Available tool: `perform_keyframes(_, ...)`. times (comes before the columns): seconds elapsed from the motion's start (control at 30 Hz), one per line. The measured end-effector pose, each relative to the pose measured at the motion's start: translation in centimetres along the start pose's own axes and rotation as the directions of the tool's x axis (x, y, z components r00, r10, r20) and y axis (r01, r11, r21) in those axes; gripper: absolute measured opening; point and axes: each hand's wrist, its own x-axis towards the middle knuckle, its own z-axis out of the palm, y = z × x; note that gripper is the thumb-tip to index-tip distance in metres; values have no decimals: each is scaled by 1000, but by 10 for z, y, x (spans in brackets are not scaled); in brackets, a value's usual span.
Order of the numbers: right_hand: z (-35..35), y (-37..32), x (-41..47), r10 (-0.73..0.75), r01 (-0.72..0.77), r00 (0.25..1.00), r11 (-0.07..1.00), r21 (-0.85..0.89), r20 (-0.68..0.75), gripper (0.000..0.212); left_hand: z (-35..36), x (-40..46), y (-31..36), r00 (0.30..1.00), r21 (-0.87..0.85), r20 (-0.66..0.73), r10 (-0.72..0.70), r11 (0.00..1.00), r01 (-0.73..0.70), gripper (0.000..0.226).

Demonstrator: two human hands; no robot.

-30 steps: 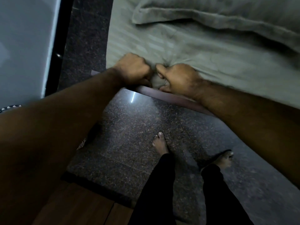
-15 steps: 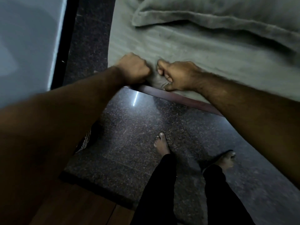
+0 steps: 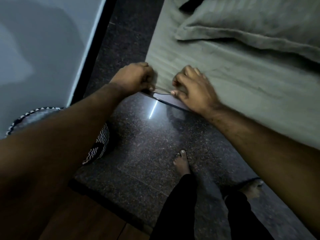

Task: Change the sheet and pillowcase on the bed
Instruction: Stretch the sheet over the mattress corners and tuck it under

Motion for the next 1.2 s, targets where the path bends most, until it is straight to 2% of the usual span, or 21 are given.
perform_keyframes(0.17,15,-13,47,106,-97,991,989,-108,82,70,-2,12,-12,995,-128,38,89,988,-84,34)
perform_keyframes(0.23,16,-12,52,109,-94,989,985,-145,98,74,-4,17,-16,992,-112,66,112,988,-104,33)
perform_keyframes(0.4,16,-9,65,111,-85,983,980,-178,146,71,-5,34,-15,992,-90,121,34,996,-23,33)
perform_keyframes(0.47,21,-9,68,124,-91,983,970,-227,135,70,-1,39,-4,988,-3,152,3,1000,-3,12)
perform_keyframes(0.5,24,-10,69,132,-96,984,957,-272,118,71,2,43,1,990,78,144,-4,997,-7,10)
perform_keyframes(0.53,29,-11,70,139,-100,986,940,-327,96,72,6,46,5,990,168,139,2,985,-26,21)
perform_keyframes(0.6,37,-15,73,138,-97,988,900,-425,66,77,14,49,8,992,314,119,31,947,-67,27)
perform_keyframes(0.7,44,-17,82,183,-122,980,869,-480,82,89,13,55,14,993,388,116,29,919,-73,29)
perform_keyframes(0.77,41,-16,89,201,-113,968,885,-451,152,98,-1,62,19,981,341,192,32,935,-97,32)
perform_keyframes(0.83,30,-9,92,188,-98,951,936,-338,245,100,-21,70,19,931,268,362,50,951,-155,27)
perform_keyframes(0.9,16,2,91,136,-84,939,982,-171,317,88,-36,77,15,889,180,458,-13,981,-78,33)
perform_keyframes(0.93,13,7,89,106,-84,935,993,-80,339,76,-38,77,12,900,85,434,-27,996,-11,33)
perform_keyframes(0.97,6,12,88,72,-89,935,995,33,348,65,-40,76,13,937,-17,346,-36,999,44,30)
perform_keyframes(1.0,3,15,87,45,-104,941,981,161,335,53,-37,72,14,978,-134,202,-56,987,85,26)
perform_keyframes(1.03,-2,19,85,35,-111,960,958,266,276,39,-34,71,20,996,-232,2,-91,969,89,22)
perform_keyframes(1.07,-6,24,79,44,-103,980,949,299,196,29,-28,67,28,973,-276,-187,-135,958,79,18)
perform_keyframes(1.1,-9,29,70,56,-75,994,971,227,92,26,-20,63,32,934,-291,-320,-157,955,60,22)
perform_keyframes(1.13,-16,40,52,77,-76,997,996,41,-21,30,-10,65,43,921,-276,-362,-141,960,38,33)
perform_keyframes(1.2,-26,67,7,175,-229,963,932,-280,-205,47,14,67,53,952,-186,-269,-146,978,97,65)
